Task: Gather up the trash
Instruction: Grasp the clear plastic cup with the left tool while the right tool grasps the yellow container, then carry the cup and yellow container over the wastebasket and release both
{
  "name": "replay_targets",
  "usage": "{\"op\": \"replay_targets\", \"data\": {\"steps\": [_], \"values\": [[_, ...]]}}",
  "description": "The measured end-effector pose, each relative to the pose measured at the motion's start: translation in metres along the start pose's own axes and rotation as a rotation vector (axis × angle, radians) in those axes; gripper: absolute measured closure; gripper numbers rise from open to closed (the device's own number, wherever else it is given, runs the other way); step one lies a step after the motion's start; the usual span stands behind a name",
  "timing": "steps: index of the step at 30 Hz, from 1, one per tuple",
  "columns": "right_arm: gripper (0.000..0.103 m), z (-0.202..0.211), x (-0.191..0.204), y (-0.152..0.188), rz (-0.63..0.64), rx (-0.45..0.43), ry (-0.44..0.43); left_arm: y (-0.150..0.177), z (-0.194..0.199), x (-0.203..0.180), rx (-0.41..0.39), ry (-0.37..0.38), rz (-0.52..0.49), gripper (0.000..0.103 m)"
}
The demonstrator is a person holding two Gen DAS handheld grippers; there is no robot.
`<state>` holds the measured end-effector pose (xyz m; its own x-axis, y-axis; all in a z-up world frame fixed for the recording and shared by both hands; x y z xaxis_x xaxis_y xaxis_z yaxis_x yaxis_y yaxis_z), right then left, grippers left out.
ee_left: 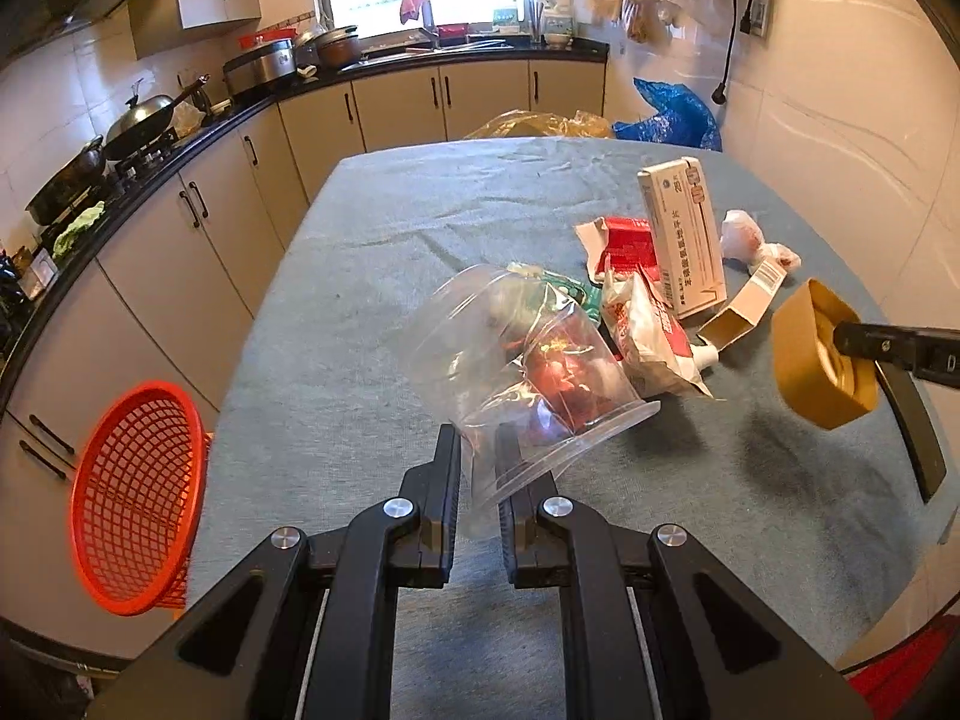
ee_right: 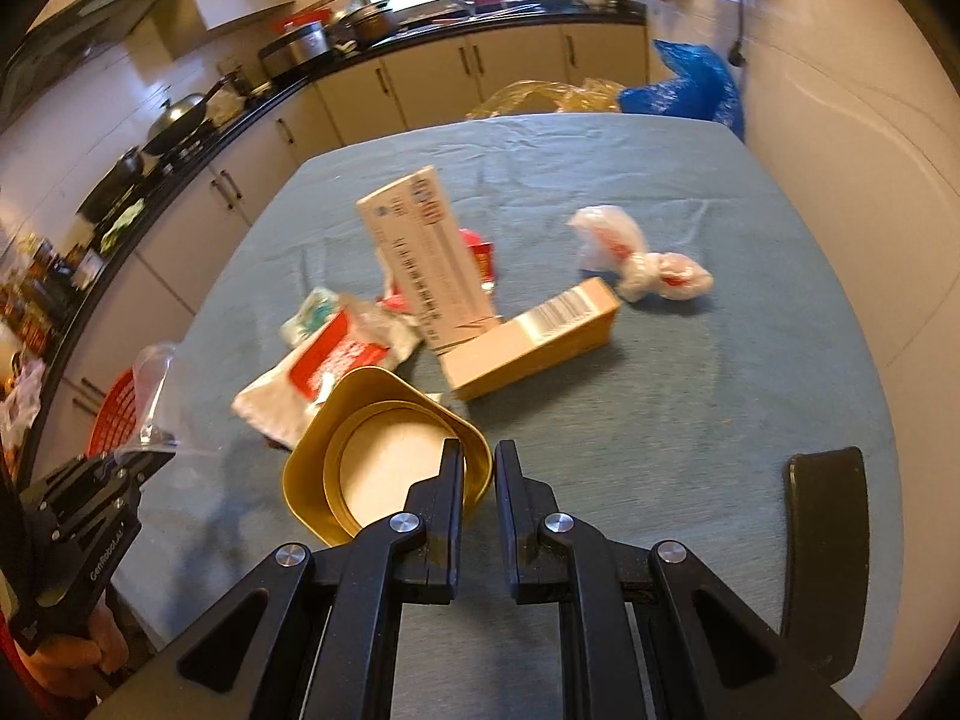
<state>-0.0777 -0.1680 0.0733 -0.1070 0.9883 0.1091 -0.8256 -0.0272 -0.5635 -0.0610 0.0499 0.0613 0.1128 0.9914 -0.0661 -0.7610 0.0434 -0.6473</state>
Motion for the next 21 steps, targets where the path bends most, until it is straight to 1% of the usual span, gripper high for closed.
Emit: {"op": "replay_targets", "data": {"steps": [8,21], "values": [[0.092,-0.007,0.030,-0.004,0.066,0.003,-0.040,0.004,0.015,0.013,-0.021,-0.023,0.012,0.092],[0.092,-0.013,0.085,-0.006,0.173,0.010,-0.111,0.022,0.037,0.056,-0.032,-0.089,0.103,0.092]]}}
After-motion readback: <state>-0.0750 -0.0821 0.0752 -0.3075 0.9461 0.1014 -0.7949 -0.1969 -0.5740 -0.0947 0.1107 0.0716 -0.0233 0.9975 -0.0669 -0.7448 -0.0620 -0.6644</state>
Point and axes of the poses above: each gripper's, at about its wrist camera, not at the fingertips, and z roughly against the way its jaws point, x to its left, y to its underside, the point moved 2 cm from there along -z, roughly the way its jaws point, and after that the axes turned 11 degrees about z, right-handed, at the moved point
